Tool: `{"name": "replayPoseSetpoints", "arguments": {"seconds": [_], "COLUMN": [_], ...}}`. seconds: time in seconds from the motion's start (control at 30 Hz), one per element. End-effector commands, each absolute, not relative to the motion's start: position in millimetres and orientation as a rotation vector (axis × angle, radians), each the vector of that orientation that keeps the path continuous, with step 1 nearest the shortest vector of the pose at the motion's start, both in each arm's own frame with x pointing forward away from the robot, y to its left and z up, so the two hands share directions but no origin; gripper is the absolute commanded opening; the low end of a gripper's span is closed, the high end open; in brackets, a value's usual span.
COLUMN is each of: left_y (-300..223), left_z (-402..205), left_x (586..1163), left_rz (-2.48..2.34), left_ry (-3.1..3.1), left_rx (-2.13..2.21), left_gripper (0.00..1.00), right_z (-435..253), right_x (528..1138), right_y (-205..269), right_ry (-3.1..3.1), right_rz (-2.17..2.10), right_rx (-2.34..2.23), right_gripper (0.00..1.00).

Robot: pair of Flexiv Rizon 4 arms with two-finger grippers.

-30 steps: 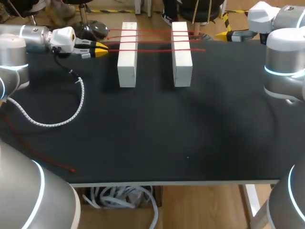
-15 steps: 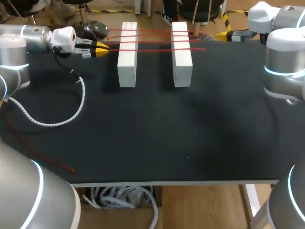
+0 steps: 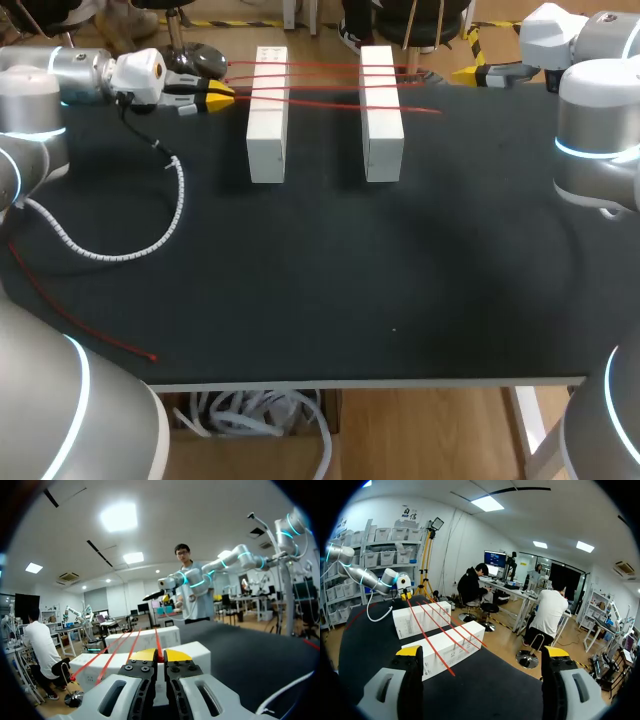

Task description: Grab the tape and strap the tape.

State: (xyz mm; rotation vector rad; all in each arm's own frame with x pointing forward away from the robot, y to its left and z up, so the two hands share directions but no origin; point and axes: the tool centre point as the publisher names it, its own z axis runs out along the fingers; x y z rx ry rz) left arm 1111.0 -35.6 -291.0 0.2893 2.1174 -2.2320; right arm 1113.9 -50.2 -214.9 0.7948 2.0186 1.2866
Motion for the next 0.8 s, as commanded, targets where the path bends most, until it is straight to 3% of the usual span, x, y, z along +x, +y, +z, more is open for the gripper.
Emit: {"name": "replayPoseSetpoints", "arguments": {"seconds": [0.03,0.8], "left_y": [-38.8,-49.8], "left_z": [-290.6,-265.8], "left_x": [1116.1,1106.9], "left_rz": [-2.282,-2.342], "left_ry": [2.092,2.051], "left_rx": [0.31,0.313], "left_gripper": [0.0,0.0], "right_z": [-216.1,-216.1], "right_x": [1113.8,1113.8], "right_y": [-50.0,-50.0], "right_ry": [2.013,2.013], "right_rz": [1.291,1.291], "right_rx": [0.793,0.793], "right_gripper": [1.0,1.0]}}
